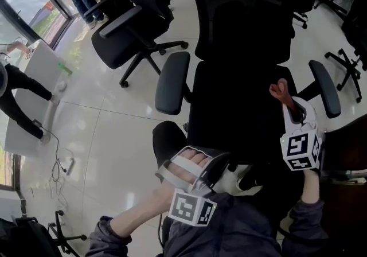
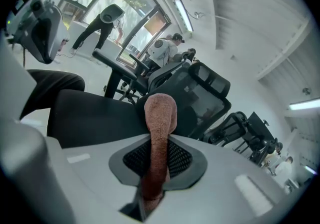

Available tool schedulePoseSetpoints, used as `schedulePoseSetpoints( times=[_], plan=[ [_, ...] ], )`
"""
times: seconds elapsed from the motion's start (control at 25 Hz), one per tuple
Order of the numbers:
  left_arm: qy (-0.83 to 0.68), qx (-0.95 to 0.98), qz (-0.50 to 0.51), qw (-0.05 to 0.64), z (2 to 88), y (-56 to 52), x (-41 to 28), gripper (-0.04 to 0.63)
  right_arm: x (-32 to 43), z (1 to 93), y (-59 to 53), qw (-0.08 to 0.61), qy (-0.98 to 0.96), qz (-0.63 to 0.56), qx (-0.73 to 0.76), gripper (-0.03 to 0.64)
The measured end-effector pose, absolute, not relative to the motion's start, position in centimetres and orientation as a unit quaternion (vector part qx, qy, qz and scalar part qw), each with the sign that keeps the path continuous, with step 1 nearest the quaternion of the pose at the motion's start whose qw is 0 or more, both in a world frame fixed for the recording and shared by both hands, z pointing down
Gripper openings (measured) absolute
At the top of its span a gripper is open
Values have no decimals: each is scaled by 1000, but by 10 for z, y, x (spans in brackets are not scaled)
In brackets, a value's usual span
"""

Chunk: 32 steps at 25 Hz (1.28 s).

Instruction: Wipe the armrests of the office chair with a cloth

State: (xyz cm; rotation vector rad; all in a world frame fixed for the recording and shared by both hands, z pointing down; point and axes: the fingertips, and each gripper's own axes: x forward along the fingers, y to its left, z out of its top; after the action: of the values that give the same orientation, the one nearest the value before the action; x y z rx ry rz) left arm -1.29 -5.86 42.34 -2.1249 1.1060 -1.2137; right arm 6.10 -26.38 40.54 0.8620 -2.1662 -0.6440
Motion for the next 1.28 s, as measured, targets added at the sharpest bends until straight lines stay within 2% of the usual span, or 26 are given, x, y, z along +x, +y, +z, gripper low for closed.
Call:
schedulePoseSetpoints(
  times=[0.24, 0.48, 0.8, 1.0, 1.28],
  plan=[
    [395, -768, -456, 214, 420, -98, 27, 17, 84, 413, -272, 329, -861, -222, 318, 49],
    [438, -744, -461, 203, 417, -146, 4, 17, 86, 398, -282, 307, -886, -215, 271, 49],
    [499, -741, -412, 181, 367, -157, -29, 17, 113, 316, -283, 314, -897, -200, 239, 49],
    [530, -724, -400, 187, 339, -140, -59, 17, 45, 284, -260, 316, -898, -246, 181, 49],
    [539, -710, -418, 175, 343, -109, -103, 17, -80, 293, -233, 322, -906, -267, 67, 49]
  ],
)
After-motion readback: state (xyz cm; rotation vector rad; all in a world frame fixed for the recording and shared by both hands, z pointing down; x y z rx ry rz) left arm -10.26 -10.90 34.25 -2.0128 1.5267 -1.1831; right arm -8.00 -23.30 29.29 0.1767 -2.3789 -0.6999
